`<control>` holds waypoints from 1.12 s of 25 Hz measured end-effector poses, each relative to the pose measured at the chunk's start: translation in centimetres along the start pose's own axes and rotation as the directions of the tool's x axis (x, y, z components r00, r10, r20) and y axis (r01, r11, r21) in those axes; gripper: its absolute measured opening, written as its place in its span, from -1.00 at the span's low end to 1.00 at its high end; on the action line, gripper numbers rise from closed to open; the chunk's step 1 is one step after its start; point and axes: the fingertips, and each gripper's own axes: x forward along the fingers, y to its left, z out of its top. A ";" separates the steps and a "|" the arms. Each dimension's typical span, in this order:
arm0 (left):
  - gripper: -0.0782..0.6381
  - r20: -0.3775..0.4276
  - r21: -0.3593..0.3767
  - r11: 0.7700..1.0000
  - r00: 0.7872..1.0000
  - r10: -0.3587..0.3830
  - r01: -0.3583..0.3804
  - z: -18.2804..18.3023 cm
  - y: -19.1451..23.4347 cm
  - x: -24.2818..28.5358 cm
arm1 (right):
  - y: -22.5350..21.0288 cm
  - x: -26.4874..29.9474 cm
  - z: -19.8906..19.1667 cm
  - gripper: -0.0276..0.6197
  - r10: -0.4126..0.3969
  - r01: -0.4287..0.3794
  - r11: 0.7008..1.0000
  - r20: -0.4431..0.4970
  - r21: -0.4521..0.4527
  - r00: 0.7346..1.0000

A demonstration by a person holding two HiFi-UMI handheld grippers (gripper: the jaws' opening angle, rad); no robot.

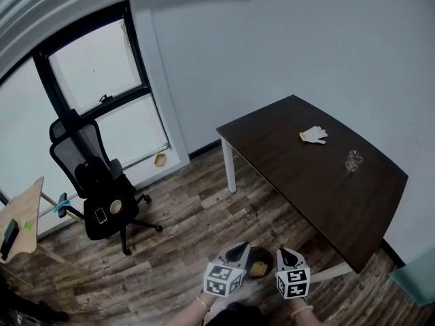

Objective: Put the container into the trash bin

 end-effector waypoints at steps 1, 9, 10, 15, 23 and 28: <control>-0.73 0.004 0.004 1.000 1.000 0.001 -0.002 0.3 -0.2 -0.3 | 0.0 -0.5 0.4 -0.90 -0.001 0.001 1.000 0.014 0.005 1.000; -0.73 0.045 0.037 0.999 0.999 0.007 -0.008 3.4 -2.9 -2.1 | -0.4 -4.6 3.6 -0.90 -0.008 0.005 1.000 0.097 0.031 0.995; -0.73 0.051 0.043 0.999 0.999 0.005 -0.007 3.7 -3.3 -2.3 | -0.4 -5.0 4.0 -0.90 -0.008 0.005 1.000 0.111 0.030 0.994; -0.73 0.072 0.069 0.998 0.997 -0.005 0.000 5.2 -4.4 -3.0 | 0.0 -6.7 6.2 -0.90 -0.008 0.005 1.000 0.165 0.017 0.986; -0.73 0.102 0.092 0.996 0.995 -0.024 0.014 7.9 -6.0 -3.5 | 0.4 -8.9 9.6 -0.90 0.007 -0.003 1.000 0.245 -0.015 0.970; -0.73 0.109 0.098 0.995 0.994 -0.030 0.019 8.8 -6.5 -3.4 | 0.2 -9.7 11.2 -0.89 0.012 -0.003 0.999 0.277 -0.034 0.961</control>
